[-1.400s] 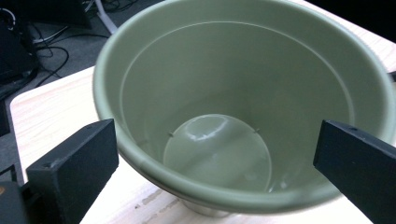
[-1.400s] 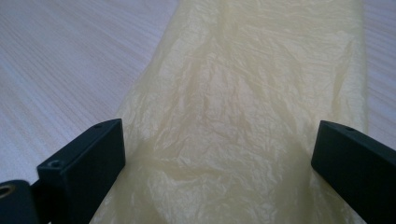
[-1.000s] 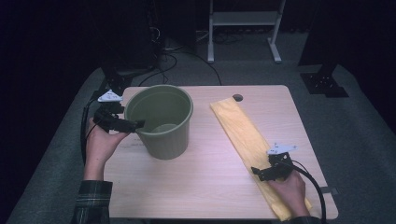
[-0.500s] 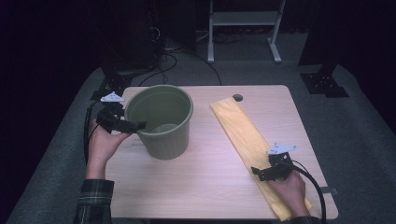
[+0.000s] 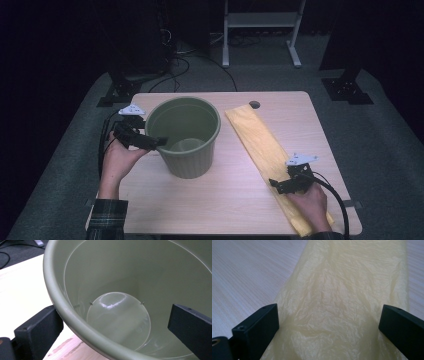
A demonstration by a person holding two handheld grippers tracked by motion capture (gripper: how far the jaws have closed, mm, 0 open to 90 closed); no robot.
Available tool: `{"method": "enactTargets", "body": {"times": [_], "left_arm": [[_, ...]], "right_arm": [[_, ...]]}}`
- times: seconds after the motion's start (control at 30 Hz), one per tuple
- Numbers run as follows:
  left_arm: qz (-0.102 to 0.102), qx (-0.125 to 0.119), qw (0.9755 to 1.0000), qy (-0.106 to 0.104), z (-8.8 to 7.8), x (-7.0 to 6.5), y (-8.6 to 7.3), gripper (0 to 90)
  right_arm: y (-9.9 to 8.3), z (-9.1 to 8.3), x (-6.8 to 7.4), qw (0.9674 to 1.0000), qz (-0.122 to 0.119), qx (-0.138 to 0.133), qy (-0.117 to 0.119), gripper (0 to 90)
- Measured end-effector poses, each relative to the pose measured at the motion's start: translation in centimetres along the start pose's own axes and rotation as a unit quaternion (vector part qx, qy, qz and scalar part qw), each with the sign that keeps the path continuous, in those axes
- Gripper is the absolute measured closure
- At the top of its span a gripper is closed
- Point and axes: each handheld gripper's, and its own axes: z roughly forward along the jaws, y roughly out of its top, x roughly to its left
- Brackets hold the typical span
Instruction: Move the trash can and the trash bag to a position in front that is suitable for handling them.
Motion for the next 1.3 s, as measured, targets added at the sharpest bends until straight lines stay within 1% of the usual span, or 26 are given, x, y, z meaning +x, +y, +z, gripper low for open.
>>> {"method": "enactTargets", "body": {"times": [0.03, 0.07, 0.2, 0.3, 0.33, 0.4, 0.43, 0.53, 0.6, 0.7, 0.73, 0.77, 0.8, 0.83, 0.97, 1.07, 1.17, 1.27, 1.3], "left_arm": [[0.000, 0.000, 1.0000, 0.000, 0.0, 0.0, 0.0, 0.0], [0.004, -0.001, 1.0000, -0.005, 0.1, -0.5, 0.0, 0.0], [0.009, -0.001, 0.9999, -0.014, 0.3, -1.3, 0.0, 0.0], [0.017, 0.000, 0.9996, -0.022, 0.4, -2.3, 0.1, 0.0], [0.017, 0.000, 0.9996, -0.022, 0.4, -2.3, 0.1, 0.0], [0.019, -0.003, 0.9992, -0.034, 0.6, -3.0, 0.0, 0.0], [0.019, -0.003, 0.9992, -0.034, 0.6, -3.0, 0.0, 0.0], [0.027, -0.001, 0.9988, -0.042, 0.8, -4.1, 0.1, 0.0], [0.030, 0.000, 0.9986, -0.044, 0.8, -4.3, 0.1, 0.0], [0.037, 0.001, 0.9979, -0.053, 1.1, -5.3, 0.2, 0.0], [0.037, 0.001, 0.9979, -0.053, 1.1, -5.3, 0.2, 0.0], [0.040, 0.003, 0.9977, -0.054, 1.1, -5.6, 0.2, 0.0], [0.046, 0.007, 0.9972, -0.058, 1.2, -6.2, 0.3, 0.0], [0.046, 0.007, 0.9972, -0.058, 1.2, -6.2, 0.3, 0.0], [0.054, 0.010, 0.9963, -0.067, 1.3, -7.0, 0.3, 0.0], [0.056, 0.009, 0.9959, -0.070, 1.3, -7.3, 0.3, 0.0], [0.059, 0.009, 0.9960, -0.067, 1.3, -7.3, 0.3, 0.0], [0.057, -0.002, 0.9963, -0.065, 1.1, -7.0, 0.5, 0.0], [0.057, -0.002, 0.9963, -0.065, 1.1, -7.0, 0.5, 0.0]], "right_arm": [[0.0, 0.0, 0.0, 1.0000, 0.000, 0.000, 0.000, 1.7], [0.0, 0.0, 0.0, 1.0000, 0.000, 0.000, 0.000, 1.6], [0.0, 0.0, 0.0, 1.0000, 0.000, 0.000, 0.000, 1.6], [0.0, 0.0, 0.0, 1.0000, 0.000, 0.000, 0.000, 1.6], [0.0, 0.0, 0.0, 1.0000, 0.000, 0.000, 0.000, 1.6], [0.0, 0.0, 0.0, 1.0000, 0.000, 0.000, 0.000, 1.6], [0.0, 0.0, 0.0, 1.0000, 0.000, 0.000, 0.000, 1.6], [0.0, 0.0, 0.0, 1.0000, 0.001, 0.000, 0.000, 1.6], [0.0, 0.0, 0.0, 1.0000, 0.001, 0.000, 0.000, 1.6], [0.0, 0.0, 0.0, 1.0000, 0.000, 0.000, 0.000, 1.6], [0.0, 0.0, 0.0, 1.0000, 0.000, 0.000, 0.000, 1.6], [0.0, 0.0, 0.0, 1.0000, 0.000, 0.000, 0.000, 1.6], [0.0, 0.0, 0.0, 1.0000, 0.000, 0.000, 0.000, 1.6], [0.0, 0.0, 0.0, 1.0000, 0.000, 0.000, 0.000, 1.6], [0.0, 0.0, 0.0, 1.0000, 0.000, 0.000, 0.000, 1.6], [0.0, 0.0, 0.0, 1.0000, 0.000, 0.000, 0.000, 1.7], [0.0, 0.0, 0.0, 1.0000, 0.000, 0.000, 0.000, 1.6], [0.0, 0.0, 0.0, 1.0000, 0.000, 0.000, 0.000, 1.6], [0.0, 0.0, 0.0, 1.0000, 0.000, 0.000, 0.000, 1.6]]}}
